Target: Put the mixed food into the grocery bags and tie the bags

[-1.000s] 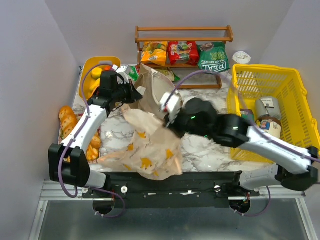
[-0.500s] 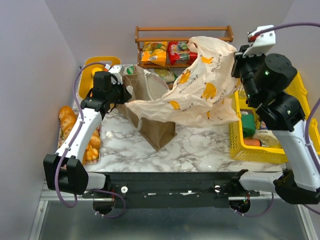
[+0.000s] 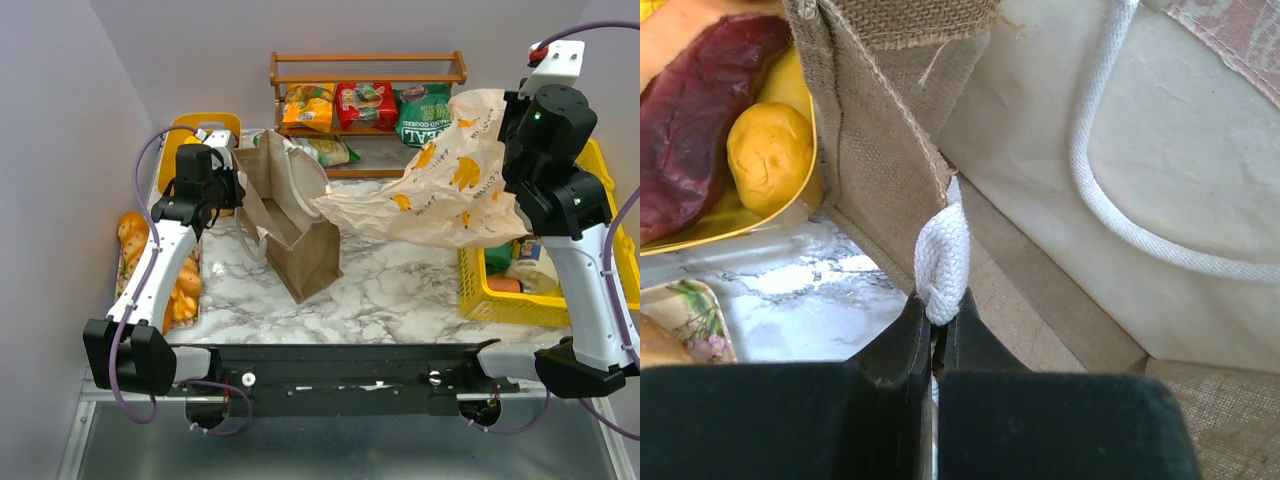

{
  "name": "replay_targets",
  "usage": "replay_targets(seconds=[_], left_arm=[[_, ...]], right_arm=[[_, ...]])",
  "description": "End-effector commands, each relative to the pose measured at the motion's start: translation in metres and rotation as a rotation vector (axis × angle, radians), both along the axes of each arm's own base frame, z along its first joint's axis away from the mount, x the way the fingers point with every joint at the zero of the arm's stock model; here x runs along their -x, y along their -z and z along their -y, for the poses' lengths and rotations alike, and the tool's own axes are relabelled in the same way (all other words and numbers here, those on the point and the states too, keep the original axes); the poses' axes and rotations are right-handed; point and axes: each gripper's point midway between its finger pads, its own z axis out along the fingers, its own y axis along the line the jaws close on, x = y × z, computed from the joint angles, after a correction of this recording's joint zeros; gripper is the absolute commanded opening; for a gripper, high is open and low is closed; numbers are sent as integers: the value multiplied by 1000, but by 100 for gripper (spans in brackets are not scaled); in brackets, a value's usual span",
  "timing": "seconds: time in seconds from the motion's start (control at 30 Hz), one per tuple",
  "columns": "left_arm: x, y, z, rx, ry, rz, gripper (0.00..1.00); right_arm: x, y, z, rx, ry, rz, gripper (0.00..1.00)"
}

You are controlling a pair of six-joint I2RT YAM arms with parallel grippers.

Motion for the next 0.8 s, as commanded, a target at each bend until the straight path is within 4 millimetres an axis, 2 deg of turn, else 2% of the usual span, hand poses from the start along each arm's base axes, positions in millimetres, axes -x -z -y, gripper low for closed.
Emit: replay_targets(seconds=[0.0,0.03,0.1,0.13,0.23,0.27,0.33,0.4,0.47,0.5,0.57,0.6,0.67,0.77], left_arm=[[1,-14,-18,-46,-49,43,0],[1,-14,-18,-45,-49,46,0],[1,-16,-18,-43,-51,53,0],[1,-17,-19,-42,-51,54,0],[2,-20,-15,-30,-35,69,0],[2,-24,-13,-19,-30,82,0],[3,-25,-9,-1,-10,89,0],[4,-28,-8,4,-9,97,0],[4,-28,-8,6,-10,100,0],[4,-29,-8,9,-11,101,0],[4,-28,-8,10,-12,97,0],[3,-27,-8,12,-13,95,0],[3,-27,-8,14,-16,94,0],[3,-29,-8,17,-19,98,0]], right_arm=[[-1,5,9,24,65,-21,1],[-9,20,3,33,42,-58,1],[-16,38,-6,31,19,-96,1],[-23,55,-15,43,-5,-134,1],[-36,83,-55,57,-114,-189,1],[-43,99,-70,70,-143,-227,1],[-46,114,-106,56,-248,-255,1],[-50,145,-135,40,-315,-323,1],[-50,176,-153,30,-376,-404,1],[-48,212,-160,-1,-375,-488,1],[-40,248,-168,-28,-406,-583,1],[-32,274,-168,-51,-397,-653,1],[-18,297,-178,-99,-452,-724,1],[9,316,-212,-224,-648,-808,1]])
